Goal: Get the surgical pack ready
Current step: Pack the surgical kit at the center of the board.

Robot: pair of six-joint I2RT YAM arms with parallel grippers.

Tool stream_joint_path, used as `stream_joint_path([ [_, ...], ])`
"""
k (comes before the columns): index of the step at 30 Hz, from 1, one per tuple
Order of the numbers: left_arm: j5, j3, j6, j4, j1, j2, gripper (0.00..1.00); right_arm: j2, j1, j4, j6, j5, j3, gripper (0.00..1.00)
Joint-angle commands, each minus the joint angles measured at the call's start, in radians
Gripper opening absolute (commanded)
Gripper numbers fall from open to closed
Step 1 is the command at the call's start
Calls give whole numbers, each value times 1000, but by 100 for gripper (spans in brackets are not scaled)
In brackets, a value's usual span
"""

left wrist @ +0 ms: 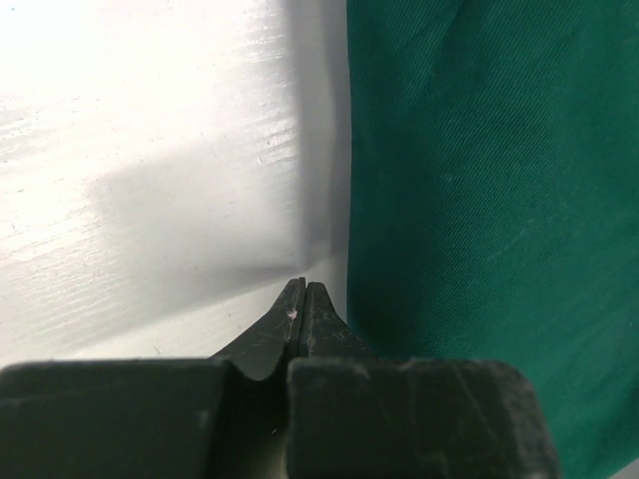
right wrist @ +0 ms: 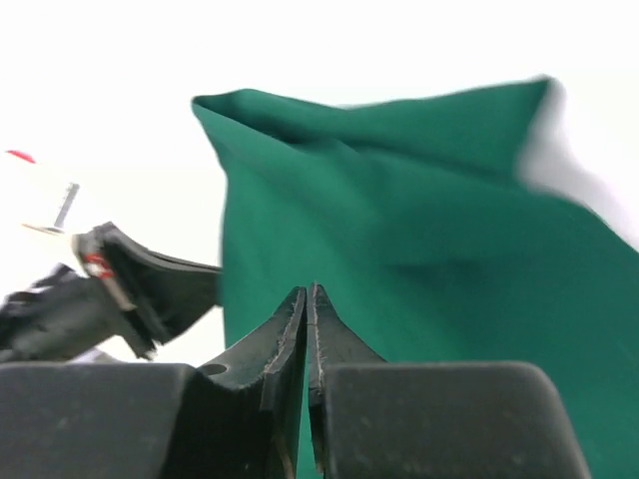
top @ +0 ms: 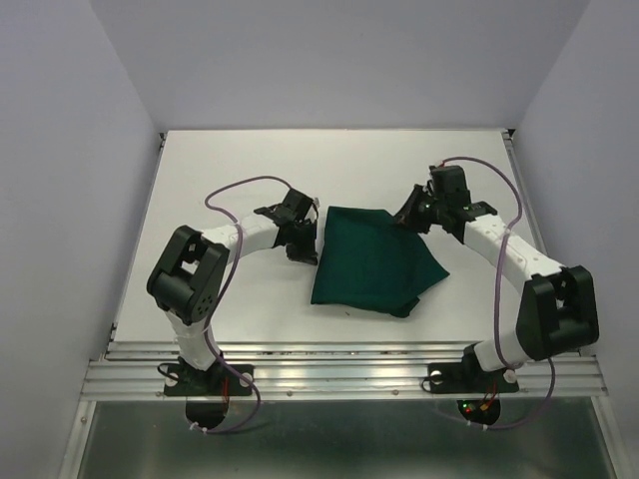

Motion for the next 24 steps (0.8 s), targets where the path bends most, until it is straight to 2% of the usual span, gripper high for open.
stream_joint_path([
  [1,-2,10,-11,22,-4,-47,0,91,8,220,20,-138,58,9],
  [5,-10,10,-11,16,-4,-54,0,249,8,273,29,-109,105,9],
  [10,-14,-5,-11,16,-4,-77,0,369,-22,264,-15,39,176,8],
  [14,-19,-2,-5,4,-2,-82,0,429,-22,212,-46,61,213,5],
  [19,-22,10,-7,-4,-2,-88,0,296,-22,186,-44,70,184,7],
  [21,-16,19,-8,-4,-2,-87,0,201,-22,158,-61,105,179,12],
  [22,-14,27,-8,-4,-2,-84,0,172,-22,127,-67,144,174,18],
  [24,-7,35,-5,-7,-2,-76,0,92,-22,97,-89,178,162,22],
])
